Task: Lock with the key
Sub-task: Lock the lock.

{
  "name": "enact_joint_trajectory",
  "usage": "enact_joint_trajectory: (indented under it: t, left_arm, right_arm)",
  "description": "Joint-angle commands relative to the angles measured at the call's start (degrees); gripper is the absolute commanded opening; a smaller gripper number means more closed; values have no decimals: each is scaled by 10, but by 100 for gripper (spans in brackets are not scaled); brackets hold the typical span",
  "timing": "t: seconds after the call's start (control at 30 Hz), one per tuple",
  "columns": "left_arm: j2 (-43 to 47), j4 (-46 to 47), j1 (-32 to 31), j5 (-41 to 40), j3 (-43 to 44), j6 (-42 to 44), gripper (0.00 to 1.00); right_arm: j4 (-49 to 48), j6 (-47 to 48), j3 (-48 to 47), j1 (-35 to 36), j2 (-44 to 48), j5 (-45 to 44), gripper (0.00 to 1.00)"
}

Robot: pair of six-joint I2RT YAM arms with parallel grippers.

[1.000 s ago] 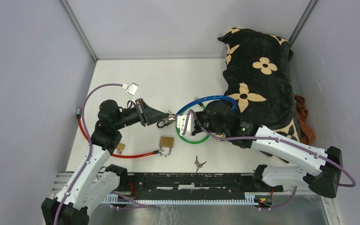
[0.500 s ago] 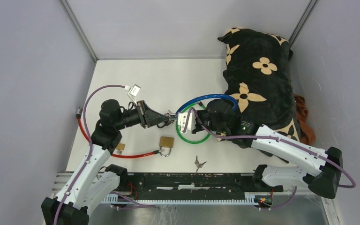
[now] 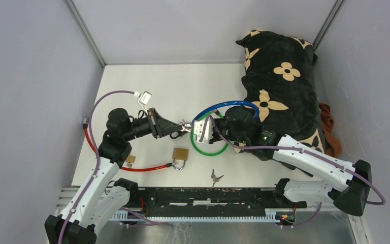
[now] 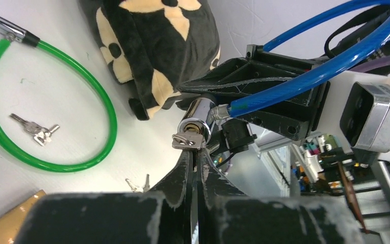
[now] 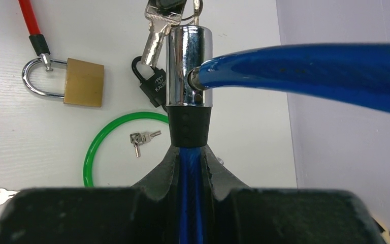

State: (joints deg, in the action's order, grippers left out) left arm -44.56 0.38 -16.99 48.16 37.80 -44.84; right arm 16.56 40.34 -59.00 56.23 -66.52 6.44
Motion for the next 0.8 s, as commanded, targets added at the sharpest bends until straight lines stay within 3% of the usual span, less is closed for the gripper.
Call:
enact_joint_trajectory:
  t: [0.0, 0.1, 0.23, 0.77]
  left_arm:
    - [6, 21, -3, 1, 11, 112, 2]
    - [11, -42, -13, -14, 31, 253, 2]
    - [20, -104, -24, -24, 43, 370, 2]
    - [103, -129, -58, -47, 14, 504, 2]
  right_arm:
    - [-32, 12, -30, 4, 9, 60, 0]
    - [-28, 17, -38, 4, 5, 102, 0]
    - [1, 8, -69, 4, -17, 145, 0]
    - [10, -54, -94, -17, -49, 165, 0]
